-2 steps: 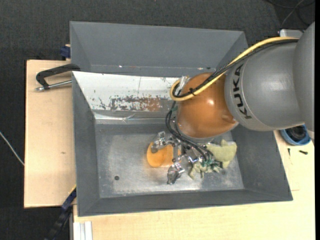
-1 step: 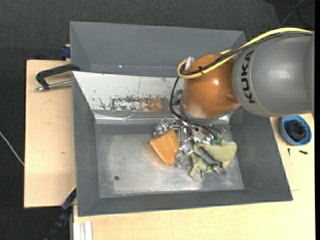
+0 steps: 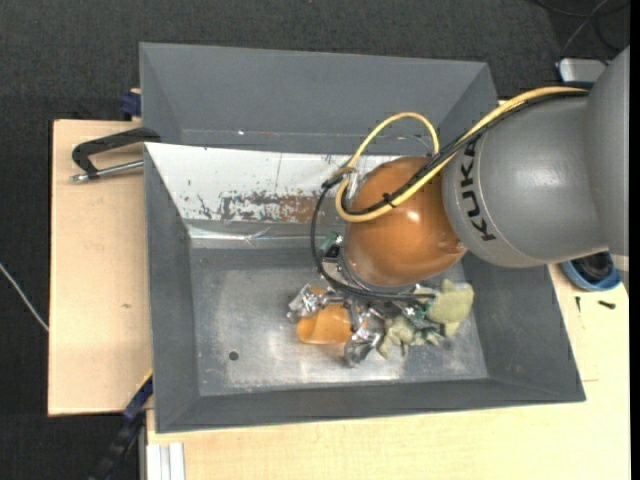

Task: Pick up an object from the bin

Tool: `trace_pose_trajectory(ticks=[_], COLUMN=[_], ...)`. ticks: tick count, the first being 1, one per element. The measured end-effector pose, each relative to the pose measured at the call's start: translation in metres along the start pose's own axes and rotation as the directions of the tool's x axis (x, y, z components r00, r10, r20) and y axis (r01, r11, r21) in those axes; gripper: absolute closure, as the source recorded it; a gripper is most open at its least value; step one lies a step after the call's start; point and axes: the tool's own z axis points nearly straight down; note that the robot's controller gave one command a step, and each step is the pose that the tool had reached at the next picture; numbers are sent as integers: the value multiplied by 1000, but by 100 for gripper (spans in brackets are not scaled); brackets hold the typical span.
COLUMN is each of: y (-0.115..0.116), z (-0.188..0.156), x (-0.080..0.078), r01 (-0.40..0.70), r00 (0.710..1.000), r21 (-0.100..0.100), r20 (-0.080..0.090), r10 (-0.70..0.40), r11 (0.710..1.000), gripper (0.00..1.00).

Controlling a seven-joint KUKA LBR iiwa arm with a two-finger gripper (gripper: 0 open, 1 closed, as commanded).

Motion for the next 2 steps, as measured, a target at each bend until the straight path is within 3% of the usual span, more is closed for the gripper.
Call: trace_pose_trajectory(ticks=[1, 2], y=[0, 1], z=[-2, -4], x=[-3, -3], r01=[-1, -1], r00=[1000, 1000], r21=[-2, -5], r20=[-8, -10], r10=[1, 1], r11=[1000, 1000], gripper=[0, 100])
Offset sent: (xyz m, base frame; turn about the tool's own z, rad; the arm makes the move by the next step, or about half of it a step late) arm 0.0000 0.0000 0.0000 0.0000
